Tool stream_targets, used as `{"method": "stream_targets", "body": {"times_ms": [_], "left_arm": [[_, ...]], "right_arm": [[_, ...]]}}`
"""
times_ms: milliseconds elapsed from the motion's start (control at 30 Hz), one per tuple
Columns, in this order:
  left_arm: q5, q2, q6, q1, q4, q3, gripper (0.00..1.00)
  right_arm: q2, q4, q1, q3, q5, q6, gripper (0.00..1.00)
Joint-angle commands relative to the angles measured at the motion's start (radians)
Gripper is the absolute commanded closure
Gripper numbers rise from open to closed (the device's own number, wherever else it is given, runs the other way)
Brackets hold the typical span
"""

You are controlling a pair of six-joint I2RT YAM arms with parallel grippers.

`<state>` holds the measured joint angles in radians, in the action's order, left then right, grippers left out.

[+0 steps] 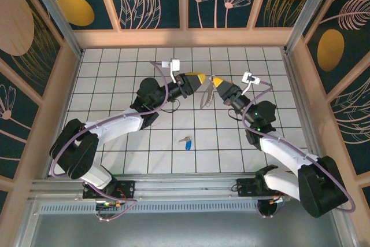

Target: Put the keys on the keyring

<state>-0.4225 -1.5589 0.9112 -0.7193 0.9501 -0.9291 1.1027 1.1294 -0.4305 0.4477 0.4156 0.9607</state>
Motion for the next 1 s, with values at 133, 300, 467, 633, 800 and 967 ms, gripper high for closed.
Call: {"method": "stream_targets", "body": {"times_ms": [133,300,467,633,800,967], "left_arm": [[-0.037,-0.039,0.054,-0.003,0.12,-0.001,0.67],[-0.042,-0.051,0.056,-0.008,0.128,-0.009,0.67],[-0.049,-0.065,0.056,-0.015,0.13,-0.02,0.69],[-0.054,-0.073,0.06,-0.019,0.138,-0.022,0.72],[-0.052,-0.076,0.063,-0.019,0.151,-0.02,0.75],[-0.055,-0.081,0.063,-0.019,0.161,-0.021,0.82]], "right_arm": [[0.022,0.102,-0.022,0.038,-0.021,0.017,1.0],[0.033,0.109,-0.029,0.043,-0.018,0.018,1.0],[0.042,0.114,-0.031,0.046,-0.013,0.018,1.0],[0.047,0.115,-0.033,0.046,-0.014,0.018,1.0],[0.056,0.113,-0.036,0.047,-0.009,0.017,1.0],[0.066,0.112,-0.038,0.048,0.002,0.016,1.0]]}}
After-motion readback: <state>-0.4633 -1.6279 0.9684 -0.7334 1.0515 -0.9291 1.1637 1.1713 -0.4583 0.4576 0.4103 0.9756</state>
